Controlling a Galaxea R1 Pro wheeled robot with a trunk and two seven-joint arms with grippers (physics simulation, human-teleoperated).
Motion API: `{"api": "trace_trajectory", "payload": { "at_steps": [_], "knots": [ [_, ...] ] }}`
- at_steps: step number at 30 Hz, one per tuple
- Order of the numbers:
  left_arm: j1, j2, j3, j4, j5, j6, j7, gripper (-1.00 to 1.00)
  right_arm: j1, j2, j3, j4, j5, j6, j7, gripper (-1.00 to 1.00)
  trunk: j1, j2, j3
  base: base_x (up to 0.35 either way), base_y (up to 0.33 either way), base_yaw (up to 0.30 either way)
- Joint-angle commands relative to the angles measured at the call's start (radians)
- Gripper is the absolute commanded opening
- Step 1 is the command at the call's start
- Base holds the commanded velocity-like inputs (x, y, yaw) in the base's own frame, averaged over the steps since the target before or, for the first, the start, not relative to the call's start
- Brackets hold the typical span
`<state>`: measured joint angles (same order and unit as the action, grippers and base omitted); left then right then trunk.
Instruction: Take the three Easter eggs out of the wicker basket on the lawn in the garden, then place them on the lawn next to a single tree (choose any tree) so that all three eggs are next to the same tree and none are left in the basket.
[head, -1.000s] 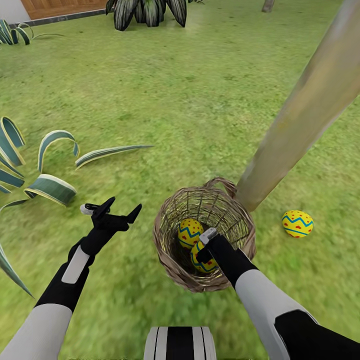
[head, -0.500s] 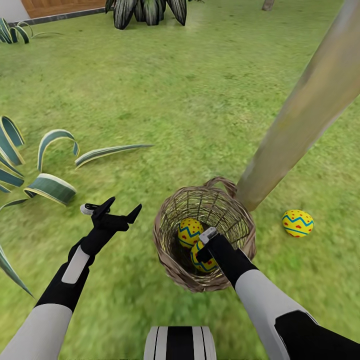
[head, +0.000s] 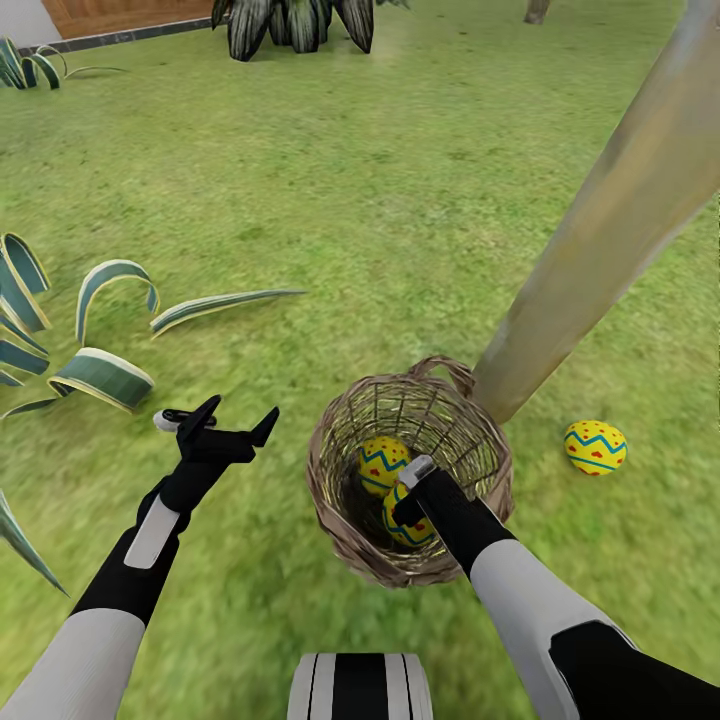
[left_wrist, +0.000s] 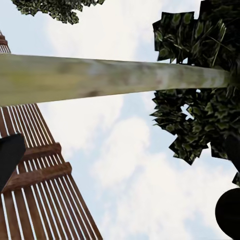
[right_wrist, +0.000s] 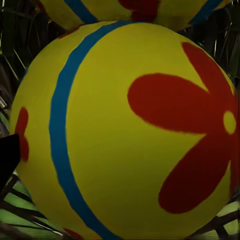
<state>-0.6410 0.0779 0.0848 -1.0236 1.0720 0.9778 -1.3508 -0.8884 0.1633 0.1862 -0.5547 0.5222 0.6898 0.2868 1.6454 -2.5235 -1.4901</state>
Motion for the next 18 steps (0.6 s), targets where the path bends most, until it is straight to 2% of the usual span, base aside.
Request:
{"api": "trace_trajectory", "payload": {
  "at_steps": [1, 18],
  "knots": [
    [0.0, 0.0, 0.0, -0.001, 0.003, 0.01, -0.001, 1.0, 0.0, -0.001, 0.001, 0.047, 0.022, 0.002, 0.0, -1.0, 0.0, 0.0, 0.003, 0.0, 0.0, 0.0],
    [0.0, 0.0, 0.0, -0.001, 0.003, 0.01, -0.001, 1.0, 0.0, -0.001, 0.002, 0.048, 0.022, 0.002, 0.0, -1.0, -0.008, 0.004, 0.069, 0.0, 0.0, 0.0]
  ]
}}
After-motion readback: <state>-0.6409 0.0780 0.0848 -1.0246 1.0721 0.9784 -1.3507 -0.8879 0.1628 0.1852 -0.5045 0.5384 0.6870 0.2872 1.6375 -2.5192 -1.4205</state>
